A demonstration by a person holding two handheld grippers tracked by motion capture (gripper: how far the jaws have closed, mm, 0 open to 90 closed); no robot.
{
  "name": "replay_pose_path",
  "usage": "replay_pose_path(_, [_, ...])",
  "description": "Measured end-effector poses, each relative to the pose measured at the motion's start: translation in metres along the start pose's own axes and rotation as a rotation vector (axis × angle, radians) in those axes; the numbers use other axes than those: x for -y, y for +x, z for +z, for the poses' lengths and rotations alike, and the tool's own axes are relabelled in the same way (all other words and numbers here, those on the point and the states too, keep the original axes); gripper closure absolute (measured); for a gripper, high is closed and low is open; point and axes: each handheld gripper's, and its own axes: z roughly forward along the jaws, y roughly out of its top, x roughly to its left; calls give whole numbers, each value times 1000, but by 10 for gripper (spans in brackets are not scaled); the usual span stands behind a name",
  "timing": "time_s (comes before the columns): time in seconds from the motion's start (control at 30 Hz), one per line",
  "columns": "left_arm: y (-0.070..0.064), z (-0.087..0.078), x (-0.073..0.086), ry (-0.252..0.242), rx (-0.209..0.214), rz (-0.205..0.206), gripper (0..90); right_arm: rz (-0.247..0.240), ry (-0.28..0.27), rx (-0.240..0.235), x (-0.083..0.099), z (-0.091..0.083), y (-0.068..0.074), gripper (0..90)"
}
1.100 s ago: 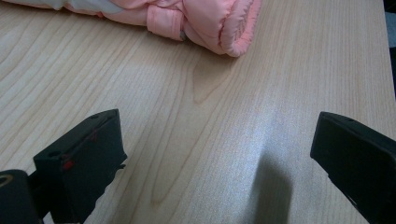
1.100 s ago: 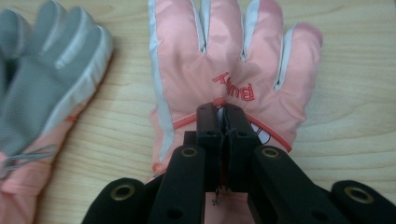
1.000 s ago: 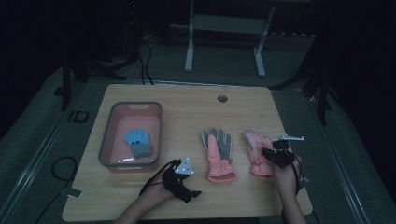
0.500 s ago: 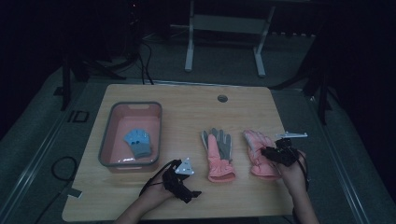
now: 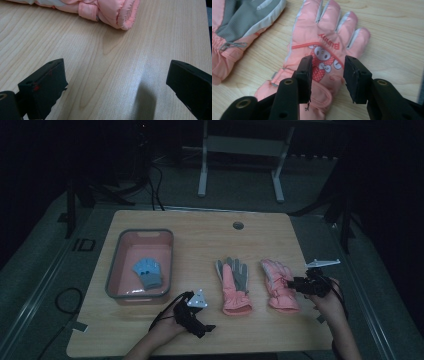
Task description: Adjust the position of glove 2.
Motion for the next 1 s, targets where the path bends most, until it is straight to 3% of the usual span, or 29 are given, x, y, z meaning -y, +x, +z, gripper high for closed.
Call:
replay_pose_path(0.43, [0,0,1,5,2,7,29,58,17,-30,8,33,-4,567])
replay_pose_path(0.53, [0,1,1,6,2,8,29,64,15,-49,12,39,-2,747])
replay_pose_path(0.67, [0,0,1,5,3,7,29,32,5,-3,12,39,9,864])
replay_pose_path(0.87, [1,0,1,4,3,7,29,83,-55,39,11,26,17,895])
replay_pose_path(0.9, [1,0,1,3,4,6,29,111,-72,43,9,19,20,895])
replay_pose_path(1.0, [1,0,0,4,4,6,29,115,-79,50,6,15,22,896])
